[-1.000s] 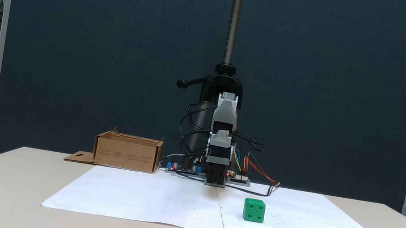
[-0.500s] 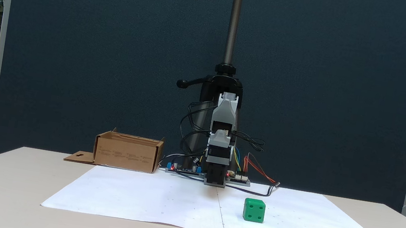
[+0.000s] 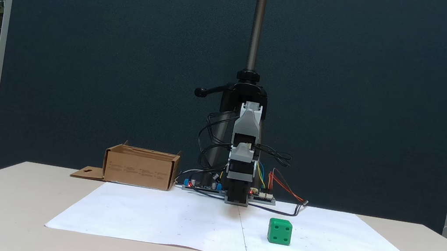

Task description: Grasp a green dice and put it in the bin.

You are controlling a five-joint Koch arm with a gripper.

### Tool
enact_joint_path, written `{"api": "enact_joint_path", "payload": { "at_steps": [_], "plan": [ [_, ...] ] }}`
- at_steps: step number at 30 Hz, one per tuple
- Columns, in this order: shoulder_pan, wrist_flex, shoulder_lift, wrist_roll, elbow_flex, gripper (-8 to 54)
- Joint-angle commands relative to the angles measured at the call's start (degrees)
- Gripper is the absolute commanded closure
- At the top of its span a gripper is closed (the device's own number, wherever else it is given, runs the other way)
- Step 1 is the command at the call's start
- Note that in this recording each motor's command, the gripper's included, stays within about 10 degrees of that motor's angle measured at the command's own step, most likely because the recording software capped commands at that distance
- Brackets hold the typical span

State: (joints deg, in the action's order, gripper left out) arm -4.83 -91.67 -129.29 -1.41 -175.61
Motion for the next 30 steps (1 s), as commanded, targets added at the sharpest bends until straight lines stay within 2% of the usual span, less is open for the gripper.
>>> {"api": "enact_joint_path", "payload": {
  "at_steps": [1, 23, 30],
  "plan": [
    [-0.35, -0.53, -6.5, -1.58, -3.78, 0.6],
    [1.76, 3.87, -6.42, -1.67, -3.52, 2.5],
    [1.05, 29.34, -6.24, -1.67, 13.45, 2.5]
  ]
}}
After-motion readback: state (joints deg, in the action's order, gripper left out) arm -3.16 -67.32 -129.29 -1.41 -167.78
